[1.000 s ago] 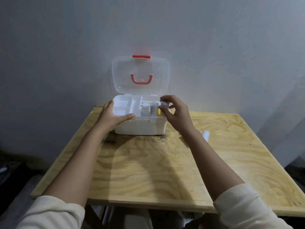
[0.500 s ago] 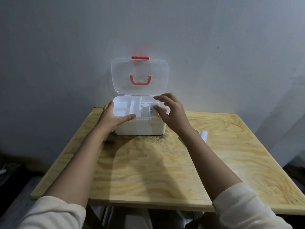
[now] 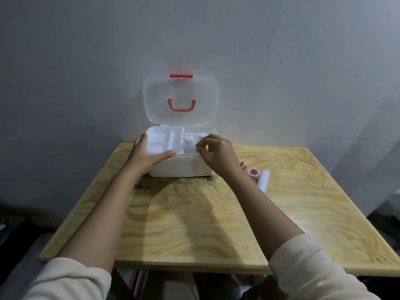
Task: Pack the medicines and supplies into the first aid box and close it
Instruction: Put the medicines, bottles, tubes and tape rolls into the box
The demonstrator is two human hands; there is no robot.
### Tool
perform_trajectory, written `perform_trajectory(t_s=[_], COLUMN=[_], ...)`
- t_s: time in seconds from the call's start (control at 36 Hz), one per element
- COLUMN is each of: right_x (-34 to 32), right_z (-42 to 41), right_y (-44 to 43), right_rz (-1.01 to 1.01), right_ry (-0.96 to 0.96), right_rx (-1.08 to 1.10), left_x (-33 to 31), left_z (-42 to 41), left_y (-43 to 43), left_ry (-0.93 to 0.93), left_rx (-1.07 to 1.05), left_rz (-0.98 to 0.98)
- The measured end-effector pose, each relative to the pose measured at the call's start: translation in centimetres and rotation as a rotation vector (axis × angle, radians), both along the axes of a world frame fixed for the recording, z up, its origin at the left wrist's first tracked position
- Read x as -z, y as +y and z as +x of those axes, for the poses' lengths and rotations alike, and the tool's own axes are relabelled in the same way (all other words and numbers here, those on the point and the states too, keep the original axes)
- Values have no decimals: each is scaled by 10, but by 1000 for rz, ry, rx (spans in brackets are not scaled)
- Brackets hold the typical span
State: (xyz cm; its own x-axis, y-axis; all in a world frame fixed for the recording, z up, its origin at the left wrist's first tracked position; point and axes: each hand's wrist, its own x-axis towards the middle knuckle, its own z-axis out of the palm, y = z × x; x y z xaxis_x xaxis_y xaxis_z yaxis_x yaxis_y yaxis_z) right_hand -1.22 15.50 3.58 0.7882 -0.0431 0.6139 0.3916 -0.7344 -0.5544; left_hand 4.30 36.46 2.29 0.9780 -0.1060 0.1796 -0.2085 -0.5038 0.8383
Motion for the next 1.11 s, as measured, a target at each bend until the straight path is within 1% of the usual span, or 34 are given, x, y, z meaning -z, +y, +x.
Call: perform_trajectory(t_s=[0.11,0.25,0.31,0.39,0.5,0.58,0.64,0.72,0.89,1.03,1.11], right_x=[-1,-3,-1,7,30,49,57,66,69,73,74], right_z=[-2,-17,-26,-40,-62,-76,-80,-79,-71,-68,-68], right_y=[-1,-9,-18,-38,-64,-70,-69,-67,-67,-80,-89], right_rz=[-31,-20,-6,54,127,103,139,99,94,85,74], right_ry=[26,23,2,13,162,352,453,536,473,392,399], right_rx=[-23,-46,14,176,409,518,586,636,641,570,540], left_x=[-2,-3,-3,-1,-3,-1,1,2,0,0,-1], left_z=[-3,-7,-9,-10,-13,-13,-13,-14,-19,-19,-19], left_y=[0,-5,-7,-9,-13,-15,-15,-15,-14,-11,-11], left_ry=[34,6,-11,2,-4,-27,-28,-43,-23,-3,3], left_rx=[-15,-43,-48,-60,-79,-81,-80,-80,-76,-72,-78], left_rz=[12,0,1,-13,-6,-2,-4,-26,-38,-43,-33])
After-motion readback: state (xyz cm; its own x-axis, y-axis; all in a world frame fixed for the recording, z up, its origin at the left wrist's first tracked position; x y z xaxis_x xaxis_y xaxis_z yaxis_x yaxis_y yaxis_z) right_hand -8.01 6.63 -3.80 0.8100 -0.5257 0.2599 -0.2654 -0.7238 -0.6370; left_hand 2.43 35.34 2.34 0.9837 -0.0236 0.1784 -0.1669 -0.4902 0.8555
